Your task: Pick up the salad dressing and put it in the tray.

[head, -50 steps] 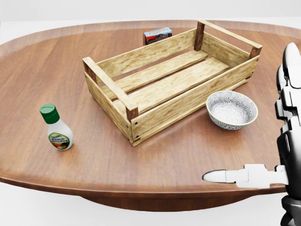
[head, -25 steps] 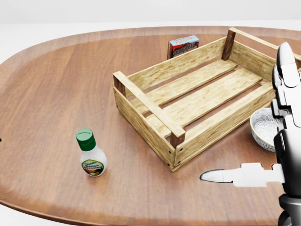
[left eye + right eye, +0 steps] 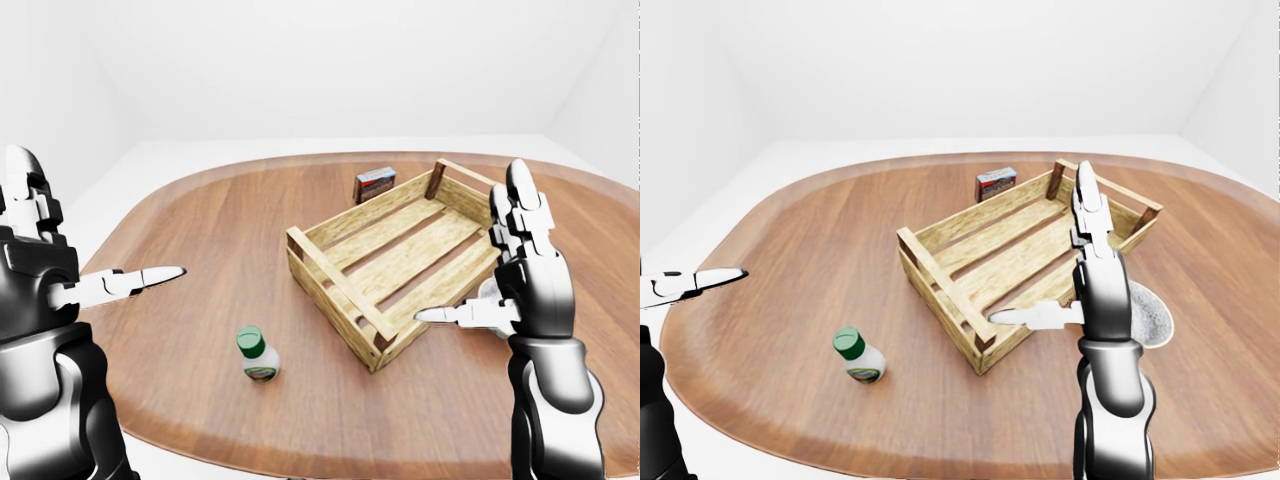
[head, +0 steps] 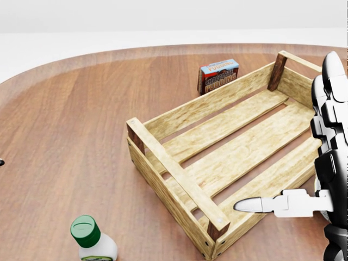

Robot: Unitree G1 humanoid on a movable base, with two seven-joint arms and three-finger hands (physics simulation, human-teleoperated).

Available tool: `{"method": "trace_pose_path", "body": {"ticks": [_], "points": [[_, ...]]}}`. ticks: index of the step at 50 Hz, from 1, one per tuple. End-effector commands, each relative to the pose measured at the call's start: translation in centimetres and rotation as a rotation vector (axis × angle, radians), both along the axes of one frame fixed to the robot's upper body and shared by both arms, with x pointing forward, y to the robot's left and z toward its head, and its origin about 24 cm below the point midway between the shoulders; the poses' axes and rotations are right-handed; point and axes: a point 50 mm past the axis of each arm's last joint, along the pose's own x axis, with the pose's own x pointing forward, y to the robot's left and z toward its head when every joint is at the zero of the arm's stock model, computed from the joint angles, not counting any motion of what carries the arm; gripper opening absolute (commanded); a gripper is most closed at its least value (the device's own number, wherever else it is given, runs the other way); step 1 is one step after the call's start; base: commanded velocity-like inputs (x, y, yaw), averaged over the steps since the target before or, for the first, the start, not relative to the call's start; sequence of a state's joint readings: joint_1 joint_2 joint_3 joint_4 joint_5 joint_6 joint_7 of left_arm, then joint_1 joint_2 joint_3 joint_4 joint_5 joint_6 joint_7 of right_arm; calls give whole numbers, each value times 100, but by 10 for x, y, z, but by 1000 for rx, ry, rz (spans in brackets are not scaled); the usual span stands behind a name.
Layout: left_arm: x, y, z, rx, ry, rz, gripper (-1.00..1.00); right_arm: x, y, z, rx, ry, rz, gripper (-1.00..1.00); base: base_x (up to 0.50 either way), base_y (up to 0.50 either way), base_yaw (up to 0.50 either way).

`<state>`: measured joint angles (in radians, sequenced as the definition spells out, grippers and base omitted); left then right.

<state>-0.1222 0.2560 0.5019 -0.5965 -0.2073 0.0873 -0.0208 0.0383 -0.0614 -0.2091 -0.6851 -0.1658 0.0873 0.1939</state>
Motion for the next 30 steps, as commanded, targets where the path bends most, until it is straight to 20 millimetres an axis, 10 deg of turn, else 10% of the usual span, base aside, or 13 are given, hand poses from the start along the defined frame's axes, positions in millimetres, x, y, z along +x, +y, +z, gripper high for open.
{"method": "trace_pose_path", "body": {"ticks": [1, 30], "points": [[0, 0, 0, 0, 0, 0, 100, 1, -2, -4, 15, 20, 5, 100, 50, 0, 0], [-1, -1, -1, 6, 4, -7, 100, 0, -2, -2, 28, 2, -11, 100, 50, -4, 0]]}}
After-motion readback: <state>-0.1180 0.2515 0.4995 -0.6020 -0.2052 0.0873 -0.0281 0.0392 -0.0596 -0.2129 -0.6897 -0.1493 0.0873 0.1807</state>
